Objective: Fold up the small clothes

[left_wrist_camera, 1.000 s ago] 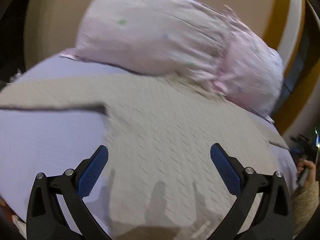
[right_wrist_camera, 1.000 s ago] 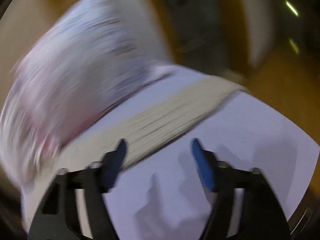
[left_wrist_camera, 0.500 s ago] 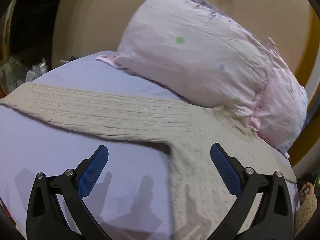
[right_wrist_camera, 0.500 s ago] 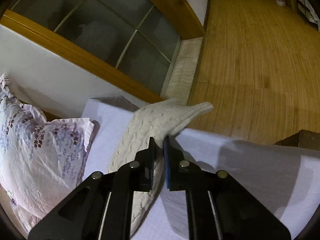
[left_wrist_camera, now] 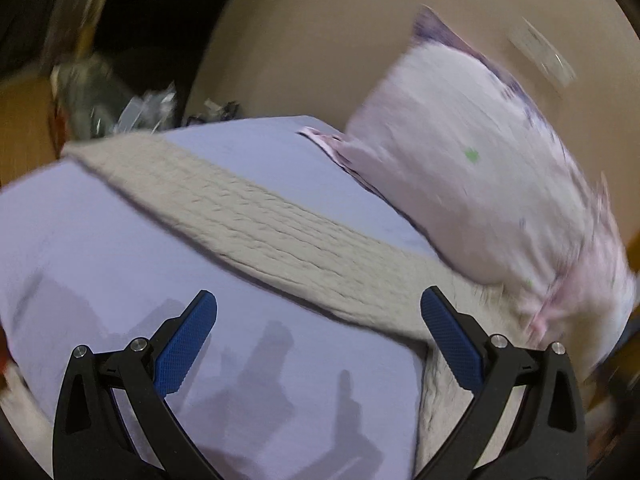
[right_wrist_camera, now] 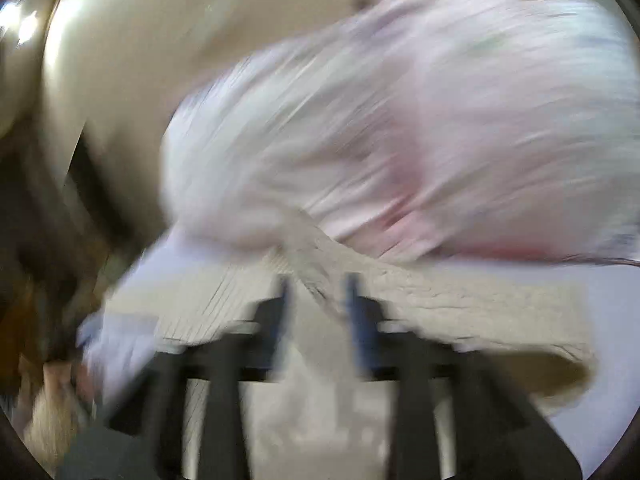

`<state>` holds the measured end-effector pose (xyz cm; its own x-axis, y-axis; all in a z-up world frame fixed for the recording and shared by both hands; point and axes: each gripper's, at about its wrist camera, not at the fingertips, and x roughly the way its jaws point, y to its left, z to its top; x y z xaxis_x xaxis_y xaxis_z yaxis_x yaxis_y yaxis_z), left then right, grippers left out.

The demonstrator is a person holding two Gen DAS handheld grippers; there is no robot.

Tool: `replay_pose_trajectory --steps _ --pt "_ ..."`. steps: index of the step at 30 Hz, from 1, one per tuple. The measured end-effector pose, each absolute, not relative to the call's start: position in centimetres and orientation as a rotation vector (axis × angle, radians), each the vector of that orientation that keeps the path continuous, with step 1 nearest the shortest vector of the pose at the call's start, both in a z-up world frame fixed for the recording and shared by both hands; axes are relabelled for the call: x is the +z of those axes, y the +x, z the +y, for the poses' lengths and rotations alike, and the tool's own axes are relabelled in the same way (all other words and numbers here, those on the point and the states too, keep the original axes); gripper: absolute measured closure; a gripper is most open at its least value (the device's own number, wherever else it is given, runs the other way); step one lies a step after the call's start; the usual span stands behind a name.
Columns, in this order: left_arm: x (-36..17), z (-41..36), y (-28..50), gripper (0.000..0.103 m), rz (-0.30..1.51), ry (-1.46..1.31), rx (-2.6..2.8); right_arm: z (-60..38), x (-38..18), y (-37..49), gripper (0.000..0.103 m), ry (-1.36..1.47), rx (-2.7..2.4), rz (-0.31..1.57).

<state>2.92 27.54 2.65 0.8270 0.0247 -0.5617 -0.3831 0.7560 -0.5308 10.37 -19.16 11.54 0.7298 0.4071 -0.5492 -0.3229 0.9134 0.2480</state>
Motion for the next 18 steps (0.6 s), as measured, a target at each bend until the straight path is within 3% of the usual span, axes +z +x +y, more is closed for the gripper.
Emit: replay_pose_trajectory --steps 2,4,7,12,15,18 --pt "1.8 29.5 2.5 0.008 0.550 -0.804 0.226 -16.6 10.9 9.5 0.045 0.100 0.428 0.622" --pt "1.0 31.1 2.5 0.017 0.560 -0.895 0.232 -16.9 11.0 8.3 0.031 0.120 0.416 0.585" --pt "0.0 33.3 2.5 0.030 0.561 -0.974 0.275 -19.4 11.3 7.6 0.030 0.178 0.371 0.582" --pt "-0.2 35.9 3.5 0.031 0.555 -1.048 0.351 -25.1 11.3 7.6 0.028 0.267 0.252 0.597" --pt "-0.4 37.5 4.3 0.037 0.542 -1.115 0.389 -27.6 10.6 7.6 0.028 0.339 0.220 0.602" --pt "-1.0 38.8 4.6 0.060 0.540 -1.144 0.409 -29.4 10.2 7.1 0.026 0.366 0.195 0.588"
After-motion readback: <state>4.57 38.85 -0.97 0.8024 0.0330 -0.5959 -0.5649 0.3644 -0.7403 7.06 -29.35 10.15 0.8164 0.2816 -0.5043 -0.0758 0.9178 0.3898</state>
